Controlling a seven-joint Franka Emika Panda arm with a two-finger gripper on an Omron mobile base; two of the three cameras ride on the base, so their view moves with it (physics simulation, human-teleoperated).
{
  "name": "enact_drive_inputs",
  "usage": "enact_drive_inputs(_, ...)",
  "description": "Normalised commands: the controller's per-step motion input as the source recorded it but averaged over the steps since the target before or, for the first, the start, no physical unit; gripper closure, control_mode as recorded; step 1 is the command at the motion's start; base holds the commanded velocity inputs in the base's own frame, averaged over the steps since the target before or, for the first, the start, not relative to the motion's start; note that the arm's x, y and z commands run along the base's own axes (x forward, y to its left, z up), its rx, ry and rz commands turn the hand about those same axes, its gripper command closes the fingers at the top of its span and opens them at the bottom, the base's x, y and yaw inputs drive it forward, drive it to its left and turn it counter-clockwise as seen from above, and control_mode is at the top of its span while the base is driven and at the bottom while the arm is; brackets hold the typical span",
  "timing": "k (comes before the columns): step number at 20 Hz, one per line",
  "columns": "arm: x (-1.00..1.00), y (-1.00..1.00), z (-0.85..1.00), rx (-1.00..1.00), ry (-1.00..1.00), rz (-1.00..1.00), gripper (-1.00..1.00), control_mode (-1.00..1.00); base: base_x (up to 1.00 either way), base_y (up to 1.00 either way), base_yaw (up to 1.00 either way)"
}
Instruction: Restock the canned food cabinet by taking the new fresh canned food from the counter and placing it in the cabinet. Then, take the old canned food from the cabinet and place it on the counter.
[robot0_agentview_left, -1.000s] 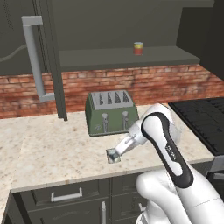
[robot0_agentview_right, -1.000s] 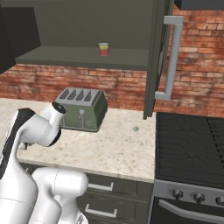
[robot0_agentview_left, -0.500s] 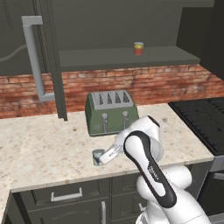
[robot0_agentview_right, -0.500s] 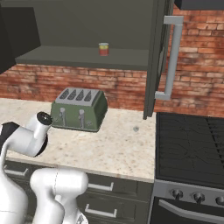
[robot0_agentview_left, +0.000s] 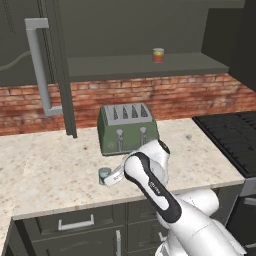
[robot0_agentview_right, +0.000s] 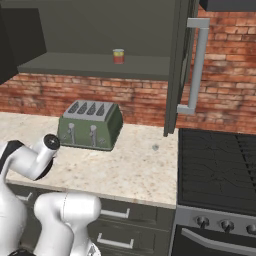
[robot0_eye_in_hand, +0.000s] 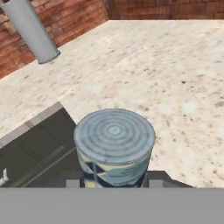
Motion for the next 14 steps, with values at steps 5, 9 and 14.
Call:
enact_drive_inputs(5, 0.44, 0.09, -0.51, -0.09, 0.0, 0.0, 1.0, -1.0, 0.0, 0.0, 0.0)
enact_drive_inputs(9, 0.49, 0.05, -0.5, -0.1, -0.02, 0.0, 1.0, -1.0, 0.0, 0.0, 0.0)
enact_drive_inputs(14, 0.29, 0.1, -0.09, -0.02, -0.01, 0.0, -1.0, -1.0, 0.0, 0.0, 0.0)
